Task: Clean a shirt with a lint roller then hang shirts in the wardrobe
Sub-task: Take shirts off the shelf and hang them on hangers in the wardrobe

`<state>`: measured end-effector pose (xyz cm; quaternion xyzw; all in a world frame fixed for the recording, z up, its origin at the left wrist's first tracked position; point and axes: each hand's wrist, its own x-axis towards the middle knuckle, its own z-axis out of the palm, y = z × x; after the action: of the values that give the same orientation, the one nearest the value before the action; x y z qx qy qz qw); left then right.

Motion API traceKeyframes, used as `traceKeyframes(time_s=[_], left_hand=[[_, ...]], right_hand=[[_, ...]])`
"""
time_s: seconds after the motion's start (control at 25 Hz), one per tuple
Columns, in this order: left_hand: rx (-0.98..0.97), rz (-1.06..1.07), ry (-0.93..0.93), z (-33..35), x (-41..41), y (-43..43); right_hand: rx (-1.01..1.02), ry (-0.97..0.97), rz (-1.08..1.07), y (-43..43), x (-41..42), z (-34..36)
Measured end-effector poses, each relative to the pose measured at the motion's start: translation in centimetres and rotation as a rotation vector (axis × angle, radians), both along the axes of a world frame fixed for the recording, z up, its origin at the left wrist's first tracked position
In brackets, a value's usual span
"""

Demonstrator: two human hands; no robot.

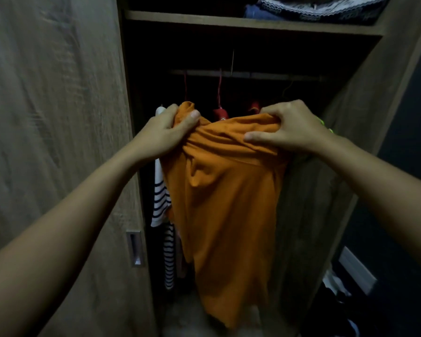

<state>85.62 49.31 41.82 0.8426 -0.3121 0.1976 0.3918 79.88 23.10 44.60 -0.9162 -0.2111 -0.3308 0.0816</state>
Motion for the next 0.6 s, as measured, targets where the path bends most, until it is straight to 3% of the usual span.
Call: traceKeyframes(time_s=[0.16,0.44,0.6], left_hand=[[-0.107,-0.132,0.216,0.4,0.7,1.3],[-0.03,-0.069,0.06,1.1,0.9,2.8],[-0.273,-0.335,0.243,2.3,-1.5,1.1]], right_hand=[[0.149,0.05,-0.124,-3.6,0.4,-0.5],[0.244,0.106,-0.206,-5.6,1.4,-1.8],[0.136,0.041,-0.22,-4.6,2.1,-1.8]])
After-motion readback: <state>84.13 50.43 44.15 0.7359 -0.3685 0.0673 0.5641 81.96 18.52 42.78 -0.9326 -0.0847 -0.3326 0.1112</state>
